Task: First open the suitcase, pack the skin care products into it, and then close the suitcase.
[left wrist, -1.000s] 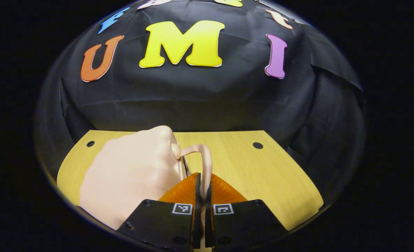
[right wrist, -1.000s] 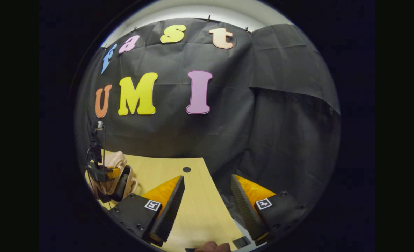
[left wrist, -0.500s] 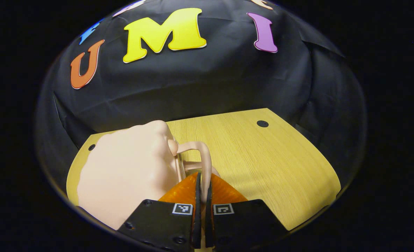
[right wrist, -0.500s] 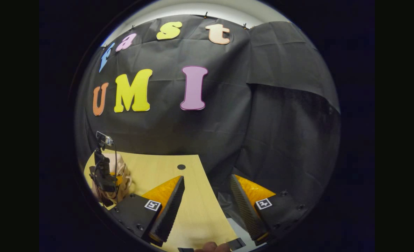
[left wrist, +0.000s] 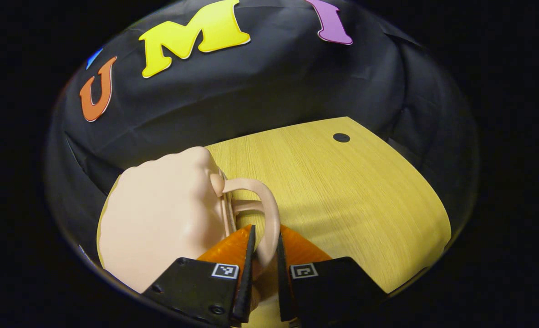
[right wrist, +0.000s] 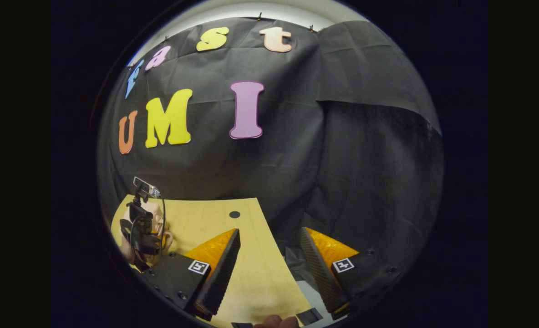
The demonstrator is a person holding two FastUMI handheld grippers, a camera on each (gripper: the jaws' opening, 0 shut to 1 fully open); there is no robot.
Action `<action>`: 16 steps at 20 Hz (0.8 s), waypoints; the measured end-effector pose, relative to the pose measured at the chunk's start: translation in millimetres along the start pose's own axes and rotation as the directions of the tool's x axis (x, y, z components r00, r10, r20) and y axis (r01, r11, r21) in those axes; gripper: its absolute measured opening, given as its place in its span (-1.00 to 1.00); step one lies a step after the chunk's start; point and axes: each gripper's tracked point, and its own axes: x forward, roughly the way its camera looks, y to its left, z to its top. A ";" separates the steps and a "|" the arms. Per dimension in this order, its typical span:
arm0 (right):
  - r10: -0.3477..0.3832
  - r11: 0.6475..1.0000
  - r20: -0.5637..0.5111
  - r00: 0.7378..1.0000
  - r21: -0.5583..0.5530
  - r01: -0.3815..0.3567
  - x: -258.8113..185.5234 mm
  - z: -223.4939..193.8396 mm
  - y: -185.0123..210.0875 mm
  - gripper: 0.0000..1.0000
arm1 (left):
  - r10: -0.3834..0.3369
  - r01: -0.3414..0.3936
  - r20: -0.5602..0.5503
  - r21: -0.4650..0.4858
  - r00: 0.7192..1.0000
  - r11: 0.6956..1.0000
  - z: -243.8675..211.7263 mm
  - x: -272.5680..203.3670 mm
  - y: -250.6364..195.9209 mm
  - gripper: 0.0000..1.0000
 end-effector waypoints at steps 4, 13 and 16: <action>0.020 1.000 -0.001 1.000 0.022 -0.020 3.2 0.3 3.0 0.59 | 0.001 0.000 -0.046 0.013 0.999 1.000 -2.6 -1.5 -4.3 -0.29; 0.156 0.987 -0.010 0.988 -0.025 -0.156 10.2 8.4 47.6 0.58 | -0.013 0.013 -0.023 -0.012 1.000 1.000 11.4 -33.3 -22.6 0.72; 0.193 0.980 0.009 0.981 -0.061 -0.192 6.1 21.1 72.0 0.58 | -0.015 0.020 0.091 -0.053 0.996 0.998 43.9 -74.5 -13.2 0.72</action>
